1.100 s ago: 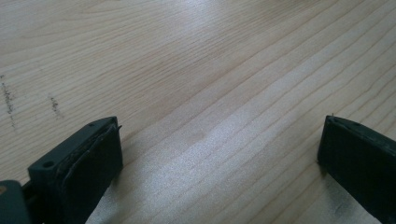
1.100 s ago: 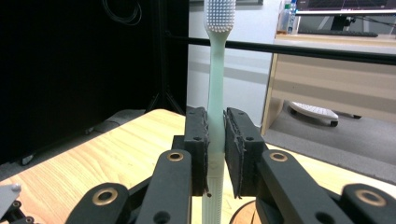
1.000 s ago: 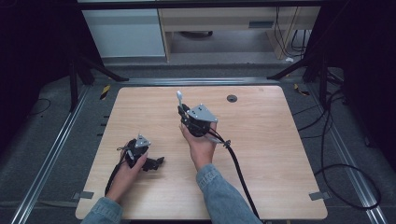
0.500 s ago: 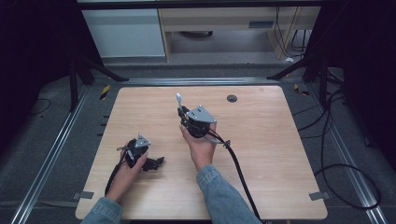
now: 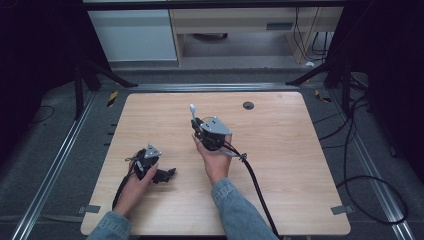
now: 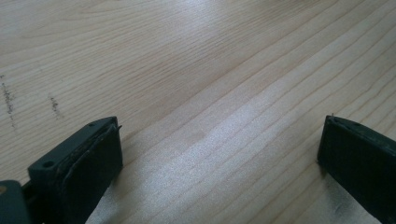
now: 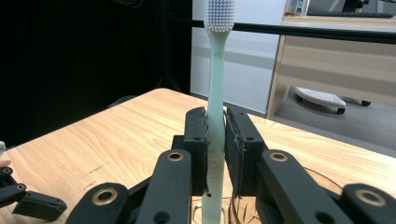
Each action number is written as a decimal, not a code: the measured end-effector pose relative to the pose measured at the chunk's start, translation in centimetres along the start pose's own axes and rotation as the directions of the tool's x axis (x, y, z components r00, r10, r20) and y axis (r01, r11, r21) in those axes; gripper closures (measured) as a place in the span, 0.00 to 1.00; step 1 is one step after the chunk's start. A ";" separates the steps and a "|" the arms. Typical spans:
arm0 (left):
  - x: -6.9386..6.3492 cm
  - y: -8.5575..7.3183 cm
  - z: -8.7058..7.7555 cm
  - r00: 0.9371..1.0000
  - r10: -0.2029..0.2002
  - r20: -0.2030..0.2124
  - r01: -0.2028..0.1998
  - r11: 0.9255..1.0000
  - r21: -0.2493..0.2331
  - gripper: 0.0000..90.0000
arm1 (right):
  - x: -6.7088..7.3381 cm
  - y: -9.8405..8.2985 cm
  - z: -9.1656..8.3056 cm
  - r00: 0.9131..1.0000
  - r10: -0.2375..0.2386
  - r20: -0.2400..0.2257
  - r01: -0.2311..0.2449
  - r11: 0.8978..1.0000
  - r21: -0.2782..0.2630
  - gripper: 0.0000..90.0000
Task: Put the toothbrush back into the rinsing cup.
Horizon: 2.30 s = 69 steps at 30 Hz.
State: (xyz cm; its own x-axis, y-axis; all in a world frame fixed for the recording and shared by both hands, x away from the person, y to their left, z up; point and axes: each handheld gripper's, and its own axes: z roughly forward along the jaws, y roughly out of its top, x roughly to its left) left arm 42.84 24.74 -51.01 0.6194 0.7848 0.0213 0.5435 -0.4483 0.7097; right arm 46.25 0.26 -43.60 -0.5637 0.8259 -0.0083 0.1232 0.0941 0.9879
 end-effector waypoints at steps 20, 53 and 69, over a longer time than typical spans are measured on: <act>0.0 0.0 0.0 1.000 0.000 -0.001 0.000 1.000 0.000 0.00 | -0.2 -1.3 0.3 1.000 -0.004 -0.007 0.004 1.000 0.007 0.88; 0.0 0.0 0.0 1.000 -0.001 0.000 0.001 1.000 -0.001 0.00 | 0.0 -2.4 0.6 1.000 -0.016 -0.019 0.017 0.999 0.046 0.88; 0.0 0.0 0.0 1.000 0.000 0.000 0.000 1.000 0.000 0.00 | 0.0 -2.7 0.8 0.999 -0.032 -0.020 0.033 0.997 0.068 0.88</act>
State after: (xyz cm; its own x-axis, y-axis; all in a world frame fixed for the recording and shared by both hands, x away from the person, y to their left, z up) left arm 42.84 24.73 -51.01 0.6191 0.7850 0.0211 0.5436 -0.4478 0.7099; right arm 46.54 0.48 -46.34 -0.5834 0.8114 -0.0368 0.1595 0.1588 0.9743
